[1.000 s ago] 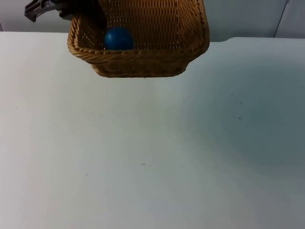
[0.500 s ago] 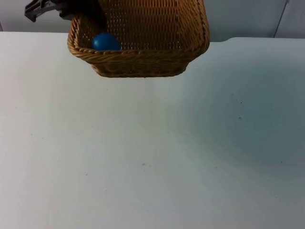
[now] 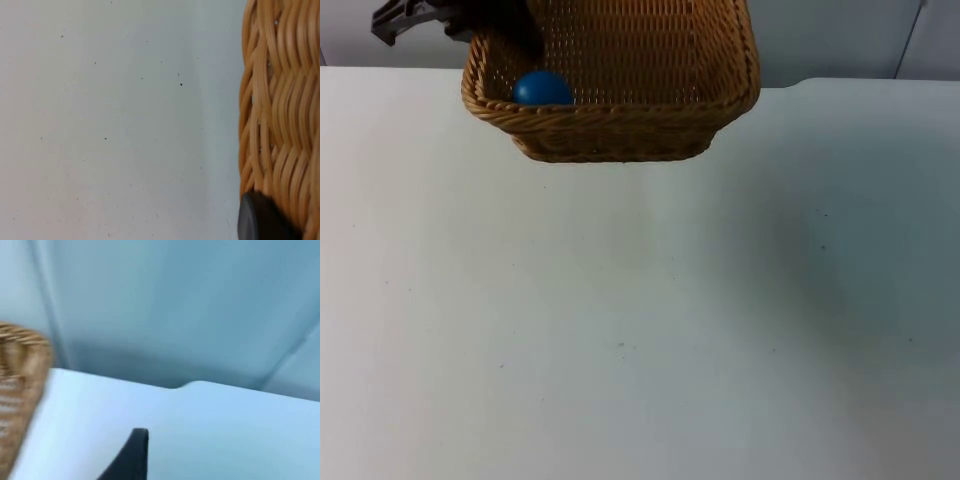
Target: Pick up the basket with the left hand and place the ball into the basket with the right hand.
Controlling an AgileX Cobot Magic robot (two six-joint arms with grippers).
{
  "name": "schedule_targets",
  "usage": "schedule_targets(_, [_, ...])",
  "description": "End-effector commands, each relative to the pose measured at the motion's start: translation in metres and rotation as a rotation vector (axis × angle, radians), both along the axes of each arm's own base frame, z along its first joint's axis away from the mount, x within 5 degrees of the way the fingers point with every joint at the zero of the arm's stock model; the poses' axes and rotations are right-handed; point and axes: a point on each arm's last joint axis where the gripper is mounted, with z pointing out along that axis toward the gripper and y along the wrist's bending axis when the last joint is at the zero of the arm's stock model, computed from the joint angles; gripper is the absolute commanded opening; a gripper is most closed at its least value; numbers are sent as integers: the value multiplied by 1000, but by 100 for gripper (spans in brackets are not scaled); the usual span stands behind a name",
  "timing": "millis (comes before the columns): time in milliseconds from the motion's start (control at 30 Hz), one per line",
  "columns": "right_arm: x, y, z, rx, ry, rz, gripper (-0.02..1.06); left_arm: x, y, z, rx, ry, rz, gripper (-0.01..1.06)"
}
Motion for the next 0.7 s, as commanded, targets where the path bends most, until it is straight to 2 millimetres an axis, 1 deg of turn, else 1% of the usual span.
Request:
schedule_targets(0, [-2,-26,10,-8,-19,-59,98,0,-2,5,-27,-11,10,0])
schedule_targets(33, [0,-38,10,-8,-18,-90,98,0,-2,5,-27,-11,10,0])
schedule_targets(100, [0,-55,10,-9,-13,-137,98,0,-2,5,-27,-9,9,0])
schedule_targets(133, [0,-55,10,-9,-13,-137,98,0,-2,5,-27,-9,9,0])
schedule_targets(200, [1,-67,10,-11,-11,-164,98,0,-2,5,-27,-9,9,0])
schedule_targets(367, [1,-66,10,-1,-8,-158,98,0,-2,5,-27,-8,8,0])
schedule_targets(500, [-3,-65,9,5,28,-158,98,-1,-2,5,-27,-2,4,0])
schedule_targets(567, [-9,-64,8,1,77,-140,97,-1,-2,5,-27,-1,4,0])
schedule_targets(633, [-21,-63,7,5,94,-120,95,-1,-2,5,-27,-1,4,0])
schedule_targets(667, [-21,-63,7,5,94,-120,95,-1,-2,5,-27,-1,4,0])
